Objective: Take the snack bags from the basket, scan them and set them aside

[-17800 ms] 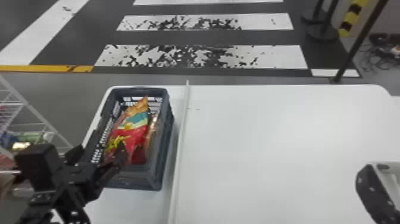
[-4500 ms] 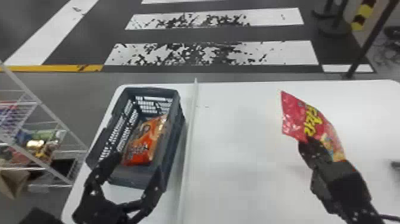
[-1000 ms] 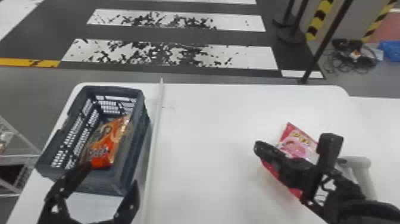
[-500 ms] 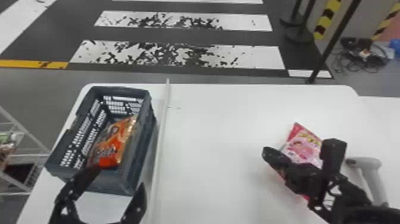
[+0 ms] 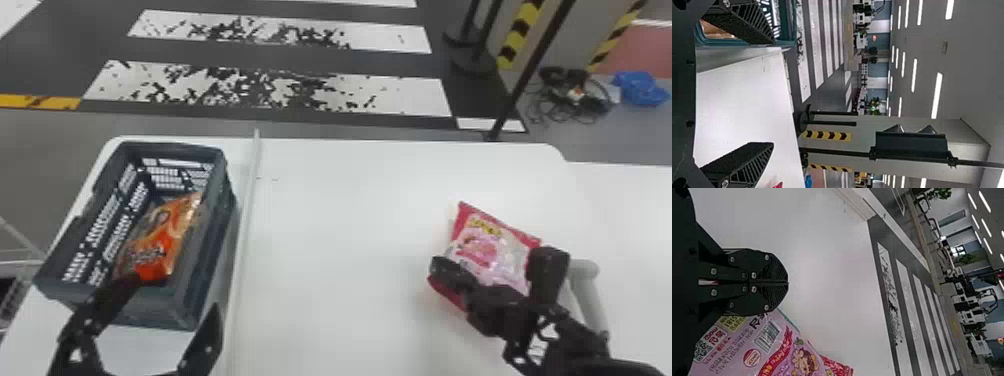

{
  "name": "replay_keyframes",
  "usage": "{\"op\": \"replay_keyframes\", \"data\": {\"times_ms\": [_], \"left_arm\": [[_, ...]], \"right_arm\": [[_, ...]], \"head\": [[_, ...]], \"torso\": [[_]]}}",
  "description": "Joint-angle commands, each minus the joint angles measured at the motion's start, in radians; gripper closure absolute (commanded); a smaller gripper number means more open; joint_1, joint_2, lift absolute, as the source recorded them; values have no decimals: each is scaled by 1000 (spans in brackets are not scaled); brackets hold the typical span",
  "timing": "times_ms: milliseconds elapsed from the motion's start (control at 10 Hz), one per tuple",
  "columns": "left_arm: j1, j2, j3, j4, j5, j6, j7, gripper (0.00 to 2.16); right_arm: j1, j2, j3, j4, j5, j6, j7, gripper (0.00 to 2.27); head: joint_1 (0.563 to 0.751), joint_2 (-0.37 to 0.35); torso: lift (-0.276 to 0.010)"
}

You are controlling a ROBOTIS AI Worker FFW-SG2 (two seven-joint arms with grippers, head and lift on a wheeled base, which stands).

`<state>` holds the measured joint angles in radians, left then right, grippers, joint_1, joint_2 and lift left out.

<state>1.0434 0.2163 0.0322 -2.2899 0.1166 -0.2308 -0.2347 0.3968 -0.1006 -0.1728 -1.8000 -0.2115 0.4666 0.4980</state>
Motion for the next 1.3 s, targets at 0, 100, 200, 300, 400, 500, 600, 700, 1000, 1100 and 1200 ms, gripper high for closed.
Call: {"op": "replay_keyframes", "data": {"times_ms": [0,100,200,300,400,500,600,700,1000,1100,1200], "left_arm": [[-11,0,-2,6,3,0,0,70],[-20,1,-11,7,3,6,0,70],[-26,3,-12,12,3,6,-2,70],[-36,5,-14,20,6,6,-2,70],[-40,6,-14,23,11,6,-2,70],[-42,8,-14,23,14,6,-2,70],[-42,11,-14,23,20,3,-2,70],[-43,15,-12,30,28,3,-2,70],[-42,18,-11,36,35,-12,-11,70],[-42,18,-11,43,37,-21,-14,70],[-45,18,-12,50,37,-31,-14,70]], "right_arm": [[22,-2,-19,-7,-12,-1,11,2246],[51,-5,-36,-33,-32,-1,13,2246],[79,-8,-50,-62,-45,2,16,2246],[97,-14,-63,-76,-54,8,24,2246],[114,-14,-73,-87,-62,8,25,2246],[123,-16,-82,-88,-60,8,25,2246],[129,-21,-89,-85,-60,8,25,2246],[136,-22,-97,-79,-60,8,25,2246],[178,-24,-152,-78,-100,-13,48,2246],[205,-24,-180,-96,-163,-16,65,2246],[235,-21,-194,-151,-193,-7,67,2246]], "head": [[695,-81],[695,-89],[695,-105],[695,-112],[695,-127],[695,-138],[695,-149],[695,-154],[695,-196],[695,-204],[695,-220]], "torso": [[-75],[-75],[-75],[-75],[-75],[-75],[-75],[-75],[-75],[-75],[-75]]}}
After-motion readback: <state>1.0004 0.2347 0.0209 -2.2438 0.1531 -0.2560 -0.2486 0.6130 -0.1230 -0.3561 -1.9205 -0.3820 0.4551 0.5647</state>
